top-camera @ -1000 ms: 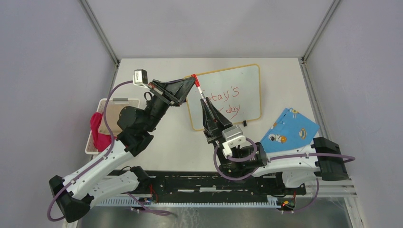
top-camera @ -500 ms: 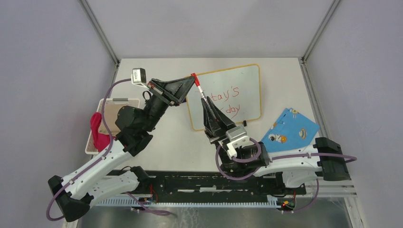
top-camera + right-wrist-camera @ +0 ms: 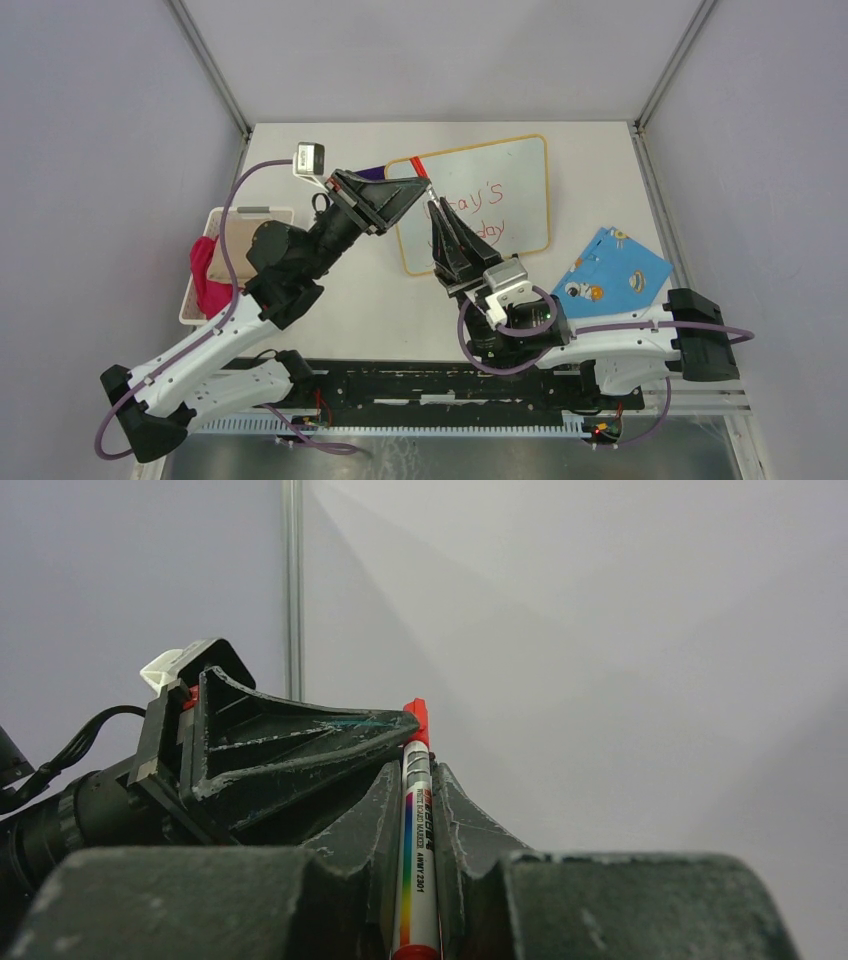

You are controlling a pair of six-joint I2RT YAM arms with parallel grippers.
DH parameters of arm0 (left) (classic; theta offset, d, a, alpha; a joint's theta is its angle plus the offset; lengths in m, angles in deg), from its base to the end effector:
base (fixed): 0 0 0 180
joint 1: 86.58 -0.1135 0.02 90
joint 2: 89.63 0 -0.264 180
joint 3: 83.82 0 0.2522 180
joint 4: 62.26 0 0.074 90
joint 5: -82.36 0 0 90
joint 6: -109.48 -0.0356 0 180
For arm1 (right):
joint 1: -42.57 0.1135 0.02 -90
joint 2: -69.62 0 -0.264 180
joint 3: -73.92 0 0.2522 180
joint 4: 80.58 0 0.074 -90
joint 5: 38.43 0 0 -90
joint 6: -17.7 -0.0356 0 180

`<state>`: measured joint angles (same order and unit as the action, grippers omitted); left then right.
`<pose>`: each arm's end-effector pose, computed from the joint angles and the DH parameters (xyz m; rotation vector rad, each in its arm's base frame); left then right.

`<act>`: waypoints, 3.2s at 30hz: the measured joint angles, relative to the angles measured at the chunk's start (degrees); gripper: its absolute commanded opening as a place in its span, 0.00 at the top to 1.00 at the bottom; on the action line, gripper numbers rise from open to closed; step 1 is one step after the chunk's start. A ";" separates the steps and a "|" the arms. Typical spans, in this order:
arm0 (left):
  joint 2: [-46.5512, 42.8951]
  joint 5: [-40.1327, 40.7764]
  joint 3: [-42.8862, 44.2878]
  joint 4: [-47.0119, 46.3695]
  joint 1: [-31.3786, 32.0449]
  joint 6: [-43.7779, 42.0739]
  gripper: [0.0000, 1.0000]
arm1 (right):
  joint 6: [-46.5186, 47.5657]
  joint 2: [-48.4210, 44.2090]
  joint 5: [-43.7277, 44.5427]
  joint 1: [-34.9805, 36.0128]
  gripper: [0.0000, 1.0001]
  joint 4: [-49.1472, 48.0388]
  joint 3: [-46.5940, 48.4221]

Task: Write a sentence on the whiteboard
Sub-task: Close the whiteboard marker.

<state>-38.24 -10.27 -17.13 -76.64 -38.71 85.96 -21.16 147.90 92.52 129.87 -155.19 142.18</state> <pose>0.1287 -0.1448 0.4406 -0.1518 1.2286 -1.8043 0.0355 0.2566 0.4192 -0.1485 0.8136 0.4367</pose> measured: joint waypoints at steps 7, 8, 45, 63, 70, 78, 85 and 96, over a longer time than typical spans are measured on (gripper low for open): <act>0.02 -2.51 0.00 0.66 0.76 -0.35 0.62 | -0.39 0.00 0.17 -0.20 1.00 0.02 -0.15; 0.02 -2.56 0.00 0.76 0.76 -0.35 0.61 | -0.39 0.00 0.20 -0.20 1.00 0.02 -0.24; -0.74 -0.26 3.17 6.91 1.11 -4.57 0.15 | -11.56 -10.16 0.20 -0.37 1.00 0.13 -7.58; 8.87 -4.85 10.16 6.19 1.11 -7.19 0.22 | -21.20 -17.84 -4.28 -0.42 1.00 0.98 -12.15; 9.81 -7.52 10.51 3.28 1.14 -7.17 0.24 | -22.23 -17.86 -4.61 -0.42 1.00 1.73 -12.24; 9.81 -8.11 10.88 0.70 1.14 -7.17 0.24 | -22.91 -17.86 -4.94 -0.42 1.00 2.54 -12.24; 9.86 -8.26 11.21 0.48 1.14 -7.19 0.42 | -23.10 -17.27 -4.98 -0.42 1.00 4.07 -12.22; 9.99 -8.52 11.21 0.46 1.14 -7.17 0.66 | -22.97 -16.44 -4.94 -0.42 1.00 4.87 -12.22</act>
<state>-28.25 -18.80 -5.92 -76.18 -37.57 78.79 -44.13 131.46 87.58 129.46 -150.32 129.96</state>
